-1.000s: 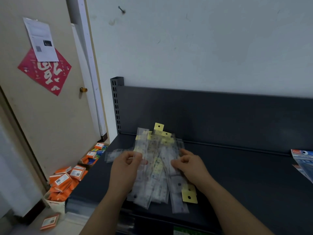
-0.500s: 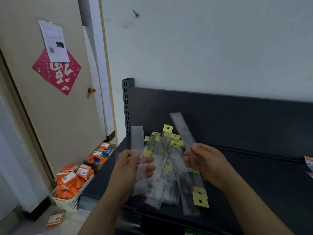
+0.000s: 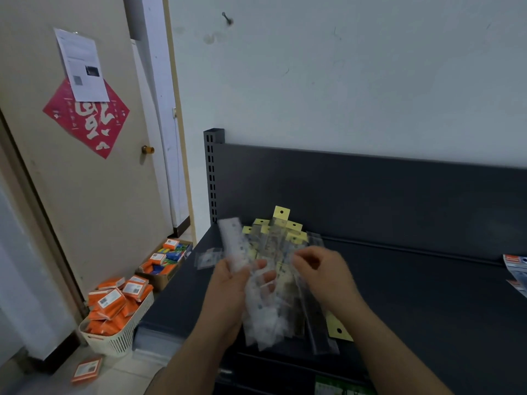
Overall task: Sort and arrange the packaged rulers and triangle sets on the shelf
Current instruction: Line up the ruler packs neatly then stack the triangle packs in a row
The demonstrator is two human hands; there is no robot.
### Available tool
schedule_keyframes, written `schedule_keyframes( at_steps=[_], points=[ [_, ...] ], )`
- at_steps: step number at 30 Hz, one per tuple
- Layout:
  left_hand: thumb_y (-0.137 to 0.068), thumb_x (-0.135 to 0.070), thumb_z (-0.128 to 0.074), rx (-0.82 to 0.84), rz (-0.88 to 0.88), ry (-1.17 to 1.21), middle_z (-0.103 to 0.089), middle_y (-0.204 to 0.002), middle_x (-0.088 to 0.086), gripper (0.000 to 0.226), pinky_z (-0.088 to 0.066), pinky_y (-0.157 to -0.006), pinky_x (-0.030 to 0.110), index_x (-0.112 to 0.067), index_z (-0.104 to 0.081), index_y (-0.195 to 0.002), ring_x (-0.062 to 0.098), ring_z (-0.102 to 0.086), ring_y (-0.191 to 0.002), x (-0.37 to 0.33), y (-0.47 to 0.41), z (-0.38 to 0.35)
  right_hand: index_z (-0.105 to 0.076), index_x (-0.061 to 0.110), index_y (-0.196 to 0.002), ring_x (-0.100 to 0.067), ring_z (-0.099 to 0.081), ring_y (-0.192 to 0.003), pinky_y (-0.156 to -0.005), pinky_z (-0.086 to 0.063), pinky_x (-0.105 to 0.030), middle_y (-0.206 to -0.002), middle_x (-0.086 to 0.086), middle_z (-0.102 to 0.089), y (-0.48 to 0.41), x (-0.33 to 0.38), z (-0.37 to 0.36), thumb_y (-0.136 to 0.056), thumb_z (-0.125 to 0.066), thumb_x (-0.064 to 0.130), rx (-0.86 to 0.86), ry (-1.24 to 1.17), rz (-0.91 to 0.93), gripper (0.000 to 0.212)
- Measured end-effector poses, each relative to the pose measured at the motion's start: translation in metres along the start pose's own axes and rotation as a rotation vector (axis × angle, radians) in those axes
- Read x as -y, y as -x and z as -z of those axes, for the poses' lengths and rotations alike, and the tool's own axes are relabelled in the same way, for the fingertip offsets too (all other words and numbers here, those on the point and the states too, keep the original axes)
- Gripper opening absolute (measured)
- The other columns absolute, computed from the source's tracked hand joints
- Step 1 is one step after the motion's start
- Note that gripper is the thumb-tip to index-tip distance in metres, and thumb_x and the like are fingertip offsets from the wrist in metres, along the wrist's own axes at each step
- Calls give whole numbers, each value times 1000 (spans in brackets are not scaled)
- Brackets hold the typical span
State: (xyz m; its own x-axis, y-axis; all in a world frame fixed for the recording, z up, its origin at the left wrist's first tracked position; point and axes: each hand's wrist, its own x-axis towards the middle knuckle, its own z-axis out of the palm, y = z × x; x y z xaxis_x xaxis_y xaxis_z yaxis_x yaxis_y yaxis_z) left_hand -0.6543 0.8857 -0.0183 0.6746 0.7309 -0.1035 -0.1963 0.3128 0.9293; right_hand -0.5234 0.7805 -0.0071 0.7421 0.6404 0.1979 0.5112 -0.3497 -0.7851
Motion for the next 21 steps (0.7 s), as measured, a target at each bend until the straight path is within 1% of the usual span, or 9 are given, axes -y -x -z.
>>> schedule_keyframes(
  at_steps=[2, 5, 7, 9, 11, 14, 17, 19, 21],
  points=[
    [-95, -5, -52, -57, 10, 48, -68, -103, 23, 22, -57, -62, 36, -2, -55, -116, 29, -71, -78, 2, -4, 10, -57, 28, -87, -9, -53, -76, -64, -43, -24, -91, 6, -53, -9, -14, 7, -88, -61, 45, -50, 297, -34, 17],
    [-99, -10, -42, -75, 21, 33, -67, -93, 22, 24, -54, -57, 35, -4, -54, -119, 26, -66, -69, 3, -7, 18, -55, 23, -89, -11, -54, -73, -64, -47, -30, -88, 4, -57, -15, -23, 3, -79, -68, 51, 75, 320, -155, 33],
    [-100, -11, -40, -64, 29, 12, -66, -93, 21, 24, -54, -57, 37, -5, -53, -120, 28, -65, -70, 4, -7, 19, -59, 17, -96, -13, -58, -77, -67, -49, -32, -90, 2, -60, -17, -23, 0, -78, -73, 46, 67, 229, -198, 37],
    [-100, -10, -40, -62, 28, -12, -68, -96, 19, 24, -55, -57, 37, -6, -53, -120, 27, -67, -71, 4, -6, 18, -59, 11, -86, -13, -55, -64, -57, -44, -29, -78, 0, -60, -18, -23, 2, -80, -73, 34, 40, 119, -223, 28],
    [-101, -9, -40, -60, 25, -26, -70, -98, 16, 24, -56, -57, 37, -8, -53, -121, 25, -69, -72, 4, -6, 18, -55, 7, -77, -15, -49, -55, -51, -38, -26, -69, -7, -57, -19, -27, 6, -84, -68, 25, 21, 6, -261, 23],
    [-101, -10, -39, -40, 26, -27, -70, -99, 15, 25, -57, -61, 39, -8, -52, -123, 26, -68, -74, 3, -5, 18, -53, 5, -74, -13, -48, -51, -50, -36, -27, -70, -14, -55, -20, -32, 10, -92, -54, 18, -53, -85, -277, 22],
    [-102, -13, -37, -31, 42, 1, -69, -100, 17, 26, -55, -58, 37, -8, -53, -122, 24, -65, -71, -2, -5, 18, -56, 1, -78, -14, -54, -54, -46, -45, -23, -69, -12, -61, -16, -27, 20, -94, -51, 11, -156, -356, -278, 19],
    [-103, -17, -37, -12, 71, 61, -69, -95, 18, 27, -52, -54, 34, -7, -54, -121, 22, -62, -66, -7, -4, 19, -62, 1, -85, -14, -56, -59, -54, -50, -23, -69, -8, -61, -13, -24, 33, -94, -56, 13, -132, -544, -244, 16],
    [-102, -24, -38, -5, 118, 130, -67, -85, 17, 34, -50, -55, 33, 0, -56, -119, 20, -58, -63, -9, -6, 21, -63, 4, -86, -12, -53, -60, -57, -50, -23, -69, -5, -57, -11, -22, 46, -91, -61, 15, 24, -725, -207, 12]
  ],
)
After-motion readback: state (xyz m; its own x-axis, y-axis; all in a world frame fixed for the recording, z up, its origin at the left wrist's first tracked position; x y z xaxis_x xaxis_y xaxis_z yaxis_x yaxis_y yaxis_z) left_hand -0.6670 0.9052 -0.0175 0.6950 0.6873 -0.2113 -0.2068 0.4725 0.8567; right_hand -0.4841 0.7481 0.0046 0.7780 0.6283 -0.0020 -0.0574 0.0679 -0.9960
